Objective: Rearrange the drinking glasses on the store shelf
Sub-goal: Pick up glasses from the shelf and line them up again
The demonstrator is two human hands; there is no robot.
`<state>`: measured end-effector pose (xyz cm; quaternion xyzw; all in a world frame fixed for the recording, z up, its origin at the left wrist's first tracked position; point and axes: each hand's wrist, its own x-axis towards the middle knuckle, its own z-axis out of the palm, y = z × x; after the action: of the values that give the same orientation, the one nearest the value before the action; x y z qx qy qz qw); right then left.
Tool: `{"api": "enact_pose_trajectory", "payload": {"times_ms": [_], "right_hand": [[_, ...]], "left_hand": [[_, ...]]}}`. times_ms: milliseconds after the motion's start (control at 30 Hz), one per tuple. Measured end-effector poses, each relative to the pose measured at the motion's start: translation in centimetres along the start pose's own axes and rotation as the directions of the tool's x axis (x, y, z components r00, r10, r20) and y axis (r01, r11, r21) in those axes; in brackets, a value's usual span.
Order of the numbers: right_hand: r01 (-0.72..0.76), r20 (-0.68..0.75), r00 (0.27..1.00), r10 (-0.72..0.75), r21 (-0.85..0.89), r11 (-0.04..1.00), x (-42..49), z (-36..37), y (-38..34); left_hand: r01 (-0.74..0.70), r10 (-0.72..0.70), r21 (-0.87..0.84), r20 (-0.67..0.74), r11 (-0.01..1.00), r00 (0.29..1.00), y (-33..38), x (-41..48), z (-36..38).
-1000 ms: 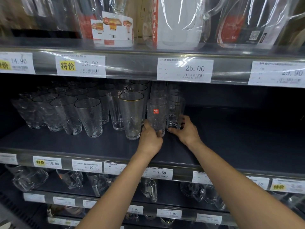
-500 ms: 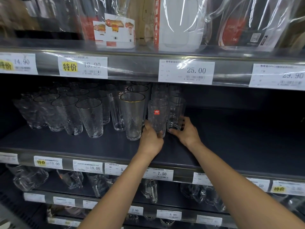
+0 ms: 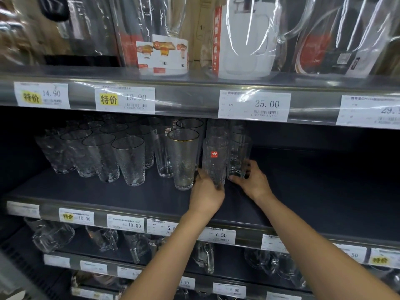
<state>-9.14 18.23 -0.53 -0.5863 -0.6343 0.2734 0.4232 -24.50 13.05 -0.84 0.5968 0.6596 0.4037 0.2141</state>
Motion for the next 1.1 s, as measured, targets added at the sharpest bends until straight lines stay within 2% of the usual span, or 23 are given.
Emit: {"api": "enact_pose_trajectory", "payload": {"times_ms": [133, 233, 367, 433, 500, 567, 667, 767, 833, 900, 1033, 1100], "right_hand": [[-0.007, -0.004, 1.0, 0.007, 0.006, 1.0, -0.2, 0.0, -0.1], [-0.034, 0.01, 0.999, 0.034, 0.009, 0.999, -0.5, -0.1, -0.4], [-0.149, 0.038, 0.988, 0.148, 0.044, 0.988, -1.5, -1.1, -0.9], [-0.189, -0.069, 0.979, 0.19, 0.016, 0.982, -3.0, -1.7, -1.6], [-0.139, -0.268, 0.954, 0.134, -0.001, 0.99, -5.4, -1.9, -3.0], [-0.068, -0.368, 0.926, 0.088, 0.069, 0.995, -8.4, -0.9, -5.0], [-0.088, -0.224, 0.967, 0.12, 0.149, 0.985, -11.6, 2.9, -8.1], [-0.134, -0.109, 0.983, 0.144, 0.097, 0.986, -12.3, 7.1, -10.3], [-0.158, -0.077, 0.984, 0.162, 0.056, 0.986, -12.0, 9.0, -11.5], [-0.184, -0.086, 0.979, 0.185, 0.02, 0.983, -11.4, 10.4, -12.4], [-0.239, -0.117, 0.964, 0.239, 0.014, 0.971, -10.4, 12.3, -13.0], [-0.265, -0.139, 0.954, 0.266, 0.031, 0.964, -9.7, 12.9, -12.9]], "left_hand": [[0.031, -0.032, 0.056, 0.017, 0.998, 0.999, 0.7, -2.1, -1.7], [0.02, -0.032, 0.121, 0.098, 0.992, 0.995, 0.7, -3.7, -4.2], [-0.001, -0.019, 0.143, 0.142, 0.99, 0.99, -1.3, -4.5, -9.1], [0.0, -0.016, 0.143, 0.108, 0.99, 0.994, -2.7, -4.2, -12.0], [-0.002, -0.004, 0.122, 0.049, 0.993, 0.999, -3.9, -3.8, -14.8], [-0.02, 0.021, 0.08, -0.021, 0.997, 1.0, -4.2, -3.4, -17.4], [-0.13, 0.132, 0.027, -0.113, 0.991, 0.985, -3.6, -1.8, -20.7], [-0.278, 0.284, 0.059, -0.192, 0.959, 0.939, -2.5, 1.6, -23.1], [-0.32, 0.343, 0.168, -0.131, 0.932, 0.93, -1.8, 4.3, -23.6], [-0.331, 0.344, 0.264, -0.003, 0.906, 0.939, -1.4, 7.0, -23.5], [-0.421, 0.382, 0.102, 0.273, 0.901, 0.883, -1.0, 10.8, -22.5], [-0.445, 0.411, 0.06, 0.292, 0.894, 0.864, -1.1, 11.9, -21.9]]}}
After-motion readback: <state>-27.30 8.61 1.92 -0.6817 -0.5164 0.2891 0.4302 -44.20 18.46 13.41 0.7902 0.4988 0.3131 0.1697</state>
